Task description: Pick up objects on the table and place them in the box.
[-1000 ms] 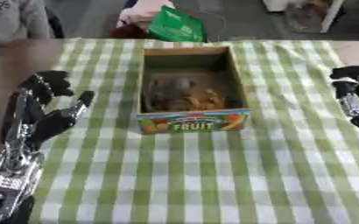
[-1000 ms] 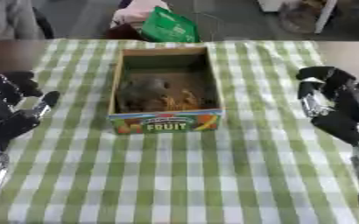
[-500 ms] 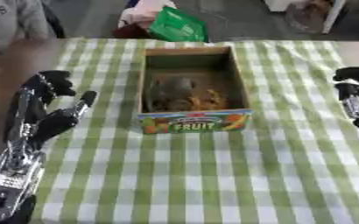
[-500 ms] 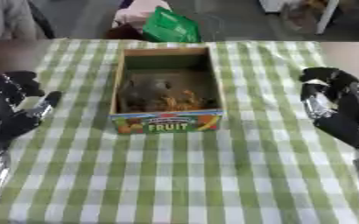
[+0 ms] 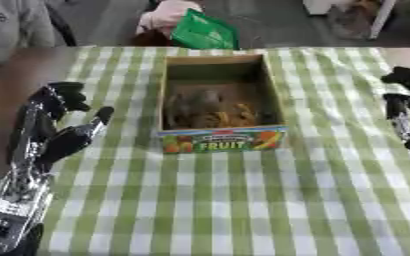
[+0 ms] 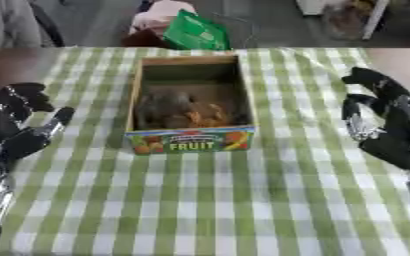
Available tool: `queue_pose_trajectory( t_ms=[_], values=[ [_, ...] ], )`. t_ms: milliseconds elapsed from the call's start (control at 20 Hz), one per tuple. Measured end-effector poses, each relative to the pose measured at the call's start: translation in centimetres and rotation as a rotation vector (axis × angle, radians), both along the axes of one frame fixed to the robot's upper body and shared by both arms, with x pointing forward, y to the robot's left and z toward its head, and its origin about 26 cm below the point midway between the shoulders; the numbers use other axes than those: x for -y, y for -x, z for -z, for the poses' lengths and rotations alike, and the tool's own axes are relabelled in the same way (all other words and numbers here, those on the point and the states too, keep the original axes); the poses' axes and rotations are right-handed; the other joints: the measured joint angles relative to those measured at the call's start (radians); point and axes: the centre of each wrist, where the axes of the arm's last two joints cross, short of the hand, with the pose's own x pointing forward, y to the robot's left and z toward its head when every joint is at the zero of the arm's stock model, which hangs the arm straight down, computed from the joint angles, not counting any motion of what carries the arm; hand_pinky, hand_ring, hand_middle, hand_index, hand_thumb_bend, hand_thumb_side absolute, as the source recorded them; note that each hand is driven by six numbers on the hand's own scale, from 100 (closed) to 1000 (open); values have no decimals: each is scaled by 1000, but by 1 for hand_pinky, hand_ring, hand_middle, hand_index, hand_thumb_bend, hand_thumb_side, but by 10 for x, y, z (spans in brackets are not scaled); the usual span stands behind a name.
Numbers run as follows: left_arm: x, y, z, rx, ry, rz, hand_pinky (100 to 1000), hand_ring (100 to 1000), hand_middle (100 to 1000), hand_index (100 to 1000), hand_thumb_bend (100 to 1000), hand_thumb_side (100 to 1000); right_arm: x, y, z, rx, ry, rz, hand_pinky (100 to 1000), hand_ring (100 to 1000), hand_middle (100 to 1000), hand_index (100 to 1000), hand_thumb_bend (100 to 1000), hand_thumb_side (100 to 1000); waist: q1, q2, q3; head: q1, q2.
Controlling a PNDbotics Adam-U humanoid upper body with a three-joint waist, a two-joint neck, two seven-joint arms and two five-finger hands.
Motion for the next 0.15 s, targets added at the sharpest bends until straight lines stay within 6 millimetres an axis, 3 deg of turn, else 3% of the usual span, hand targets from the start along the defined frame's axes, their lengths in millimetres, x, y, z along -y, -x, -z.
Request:
queue_pose_trajectory(
  t_ms=[150],
  values=[
    [0, 0, 0, -2, -1, 1, 675, 512, 502, 662, 597, 100, 1, 1, 1, -3, -3, 4, 838, 976, 799, 918, 100, 345, 0, -3, -1, 0, 0]
  ],
)
